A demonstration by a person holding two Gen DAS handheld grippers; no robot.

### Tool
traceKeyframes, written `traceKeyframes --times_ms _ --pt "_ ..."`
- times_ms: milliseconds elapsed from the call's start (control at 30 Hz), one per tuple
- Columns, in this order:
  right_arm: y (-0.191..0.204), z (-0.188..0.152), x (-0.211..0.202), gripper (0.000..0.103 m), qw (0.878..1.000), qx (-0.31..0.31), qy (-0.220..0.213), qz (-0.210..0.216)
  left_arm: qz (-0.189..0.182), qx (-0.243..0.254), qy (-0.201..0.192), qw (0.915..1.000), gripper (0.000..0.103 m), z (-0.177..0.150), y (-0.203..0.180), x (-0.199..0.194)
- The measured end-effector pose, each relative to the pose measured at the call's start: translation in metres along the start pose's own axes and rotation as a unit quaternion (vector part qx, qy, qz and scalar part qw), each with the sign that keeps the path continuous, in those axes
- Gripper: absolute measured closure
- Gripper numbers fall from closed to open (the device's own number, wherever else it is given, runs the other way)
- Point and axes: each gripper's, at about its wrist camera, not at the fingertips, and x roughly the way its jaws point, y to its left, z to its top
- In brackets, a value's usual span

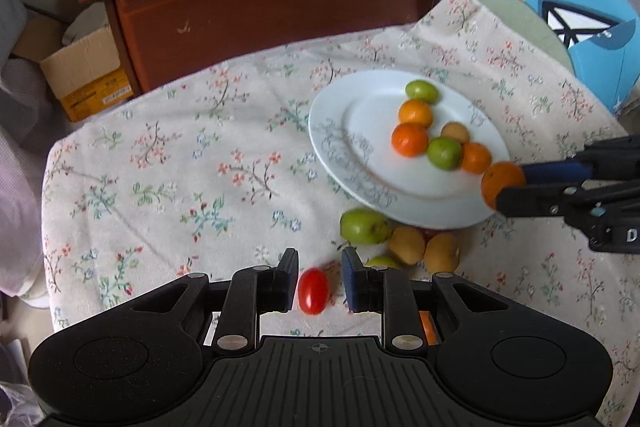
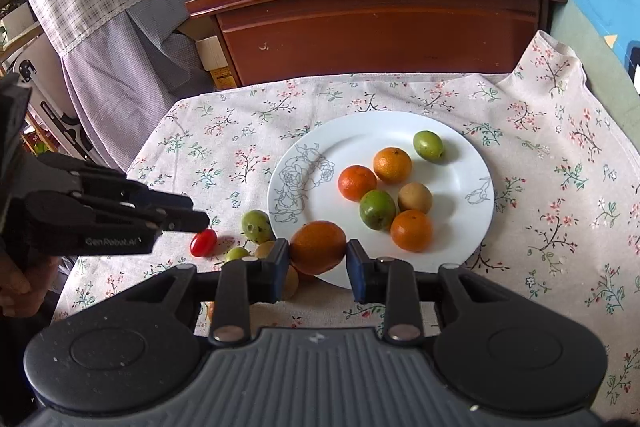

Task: Organize fruits

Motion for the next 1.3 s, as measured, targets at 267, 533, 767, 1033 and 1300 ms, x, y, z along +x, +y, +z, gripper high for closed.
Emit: traceKeyframes --times_ms 267,533,767,1033,1300 --pt "-0.002 0.000 0.003 0.072 1.000 0.005 0.005 0.002 0.016 0.024 0.023 0.9993 0.072 -0.012 -0.007 0.017" --pt "-0.002 0.000 0.004 0.072 1.000 0.005 0.005 0.003 0.023 0.012 0.010 0.9996 0.085 -0.011 -0.006 0.017" --pt "-0.004 0.001 0.006 0.072 1.000 0.006 0.006 0.000 -0.001 -0.003 -0.049 0.9988 0.085 0.010 -0.010 -0.002" --pt "-0.008 0.002 0.010 0.072 1.000 0.012 0.010 -0.003 0.006 0.013 -0.001 0.9999 0.082 0.004 -0.006 0.002" --pt "-0.007 0.002 0.010 0.072 1.000 0.012 0.010 -0.001 0.021 0.018 0.039 0.9989 0.075 -0.009 -0.005 0.019"
